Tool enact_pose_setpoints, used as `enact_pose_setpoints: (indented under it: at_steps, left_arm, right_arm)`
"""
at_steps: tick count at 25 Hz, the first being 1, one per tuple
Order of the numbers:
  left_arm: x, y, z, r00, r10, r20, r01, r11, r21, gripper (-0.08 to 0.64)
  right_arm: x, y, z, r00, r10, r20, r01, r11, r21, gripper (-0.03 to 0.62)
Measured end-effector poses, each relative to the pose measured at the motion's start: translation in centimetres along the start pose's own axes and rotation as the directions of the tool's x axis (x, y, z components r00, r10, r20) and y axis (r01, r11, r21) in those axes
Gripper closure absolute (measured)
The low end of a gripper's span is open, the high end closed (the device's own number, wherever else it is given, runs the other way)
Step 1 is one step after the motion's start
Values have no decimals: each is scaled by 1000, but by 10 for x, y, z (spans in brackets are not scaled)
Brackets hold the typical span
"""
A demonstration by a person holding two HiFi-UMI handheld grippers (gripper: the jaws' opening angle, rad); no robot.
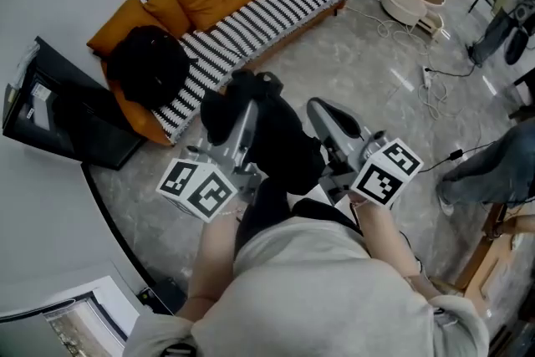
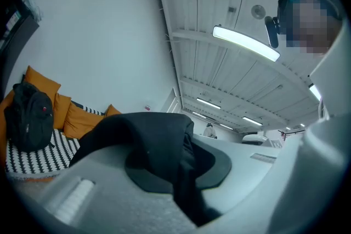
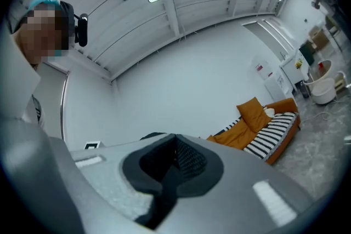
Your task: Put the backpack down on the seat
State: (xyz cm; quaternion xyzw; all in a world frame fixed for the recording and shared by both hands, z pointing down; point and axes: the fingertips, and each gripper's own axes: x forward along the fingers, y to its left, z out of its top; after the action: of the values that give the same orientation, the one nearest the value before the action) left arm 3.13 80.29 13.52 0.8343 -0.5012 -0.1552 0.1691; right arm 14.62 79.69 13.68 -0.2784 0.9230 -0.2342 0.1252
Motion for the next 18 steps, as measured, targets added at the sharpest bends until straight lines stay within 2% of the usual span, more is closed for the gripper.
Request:
enact_pose_setpoints:
  at_steps: [8,12,18]
  left_arm:
    - [64,48,-7,999,-3,-49,2,1000,-20,515]
    - [102,81,-3,998,-13,-64,11,1000,-24,515]
    - [172,137,27,997,-43,-68,41,999,-32,515]
  right_arm:
    - [42,-59,7,999,-35,-8,35,999,29,589]
    - [79,-93,14,999,-40,-9,40,999,16,589]
    - [156,-144,36,998,-61,-2,61,998,25,589]
